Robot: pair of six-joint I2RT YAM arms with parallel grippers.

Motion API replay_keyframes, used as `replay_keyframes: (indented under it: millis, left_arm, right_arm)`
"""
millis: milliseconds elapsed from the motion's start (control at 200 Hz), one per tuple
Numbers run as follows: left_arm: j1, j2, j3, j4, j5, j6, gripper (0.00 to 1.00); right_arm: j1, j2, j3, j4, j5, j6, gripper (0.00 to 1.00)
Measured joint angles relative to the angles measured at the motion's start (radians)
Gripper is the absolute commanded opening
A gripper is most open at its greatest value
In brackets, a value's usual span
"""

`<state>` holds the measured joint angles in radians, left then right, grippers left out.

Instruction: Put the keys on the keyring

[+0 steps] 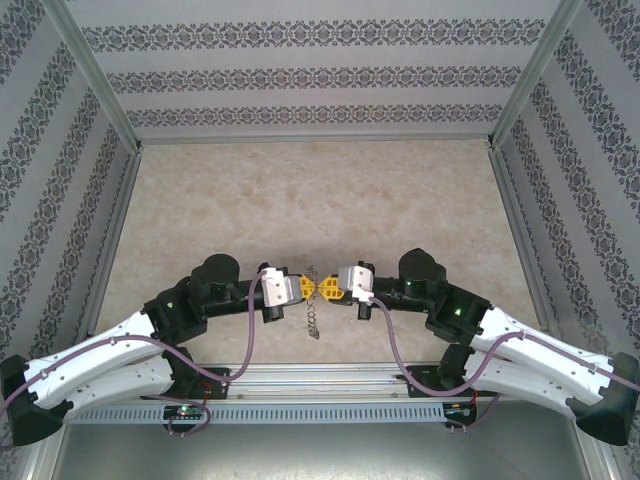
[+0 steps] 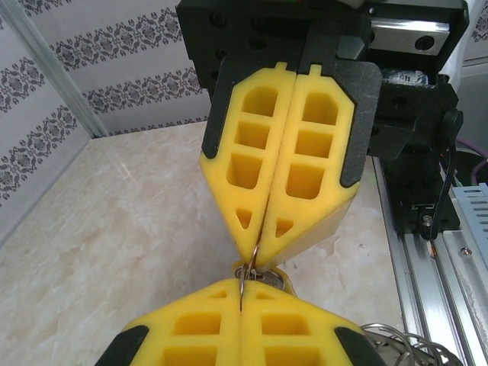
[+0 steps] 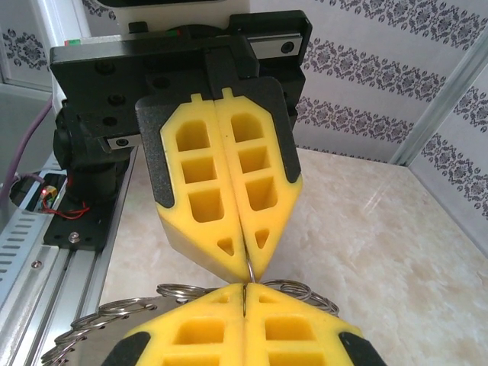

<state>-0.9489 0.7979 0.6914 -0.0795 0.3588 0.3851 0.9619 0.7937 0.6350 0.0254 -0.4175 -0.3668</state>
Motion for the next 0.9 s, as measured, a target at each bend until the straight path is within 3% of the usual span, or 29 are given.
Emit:
replay_keyframes:
  millis: [899]
  left_arm:
    - [0.000,0.018,0.020,-0.029,0.007,-0.026,0.00]
  right_arm:
    - [0.003,-0.002,-0.001,-0.013,-0.018,-0.117,0.00]
